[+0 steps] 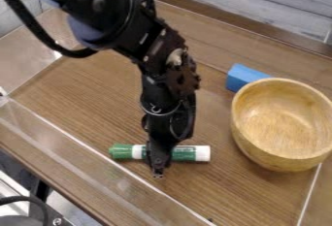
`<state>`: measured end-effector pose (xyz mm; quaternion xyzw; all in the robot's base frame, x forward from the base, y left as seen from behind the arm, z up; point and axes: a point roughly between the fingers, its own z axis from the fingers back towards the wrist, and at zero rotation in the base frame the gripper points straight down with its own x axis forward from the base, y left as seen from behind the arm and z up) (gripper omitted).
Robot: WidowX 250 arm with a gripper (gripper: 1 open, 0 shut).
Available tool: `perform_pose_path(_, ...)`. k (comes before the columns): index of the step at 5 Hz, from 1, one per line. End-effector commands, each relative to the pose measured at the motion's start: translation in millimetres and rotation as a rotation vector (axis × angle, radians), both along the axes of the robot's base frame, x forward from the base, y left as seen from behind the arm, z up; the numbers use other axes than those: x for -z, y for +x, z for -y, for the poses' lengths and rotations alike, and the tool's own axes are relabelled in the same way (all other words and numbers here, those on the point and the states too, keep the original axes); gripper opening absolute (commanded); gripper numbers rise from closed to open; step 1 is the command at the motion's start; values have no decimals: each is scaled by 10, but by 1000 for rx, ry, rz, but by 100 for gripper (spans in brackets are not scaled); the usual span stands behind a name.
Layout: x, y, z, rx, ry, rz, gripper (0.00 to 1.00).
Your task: Put the green marker in the brown bowl
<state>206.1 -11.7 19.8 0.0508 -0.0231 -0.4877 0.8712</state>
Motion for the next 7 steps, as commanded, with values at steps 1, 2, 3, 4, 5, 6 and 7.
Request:
perform_pose_path(1, -110, 51, -9, -7, -11, 42, 0)
perform_pose_path(2, -133, 45, -14, -6, -14, 45, 0)
perform_pose_path(3, -152, 41, -20, -4, -17, 49, 0)
perform_pose_path(4, -182, 41, -30, -5, -18, 50, 0)
perform_pose_path(5, -214, 43, -41, -6, -18, 50, 0)
perform_pose_path(6, -244, 46, -51, -6, -18, 51, 0)
perform_pose_path(7, -266, 49, -56, -4, -19, 53, 0)
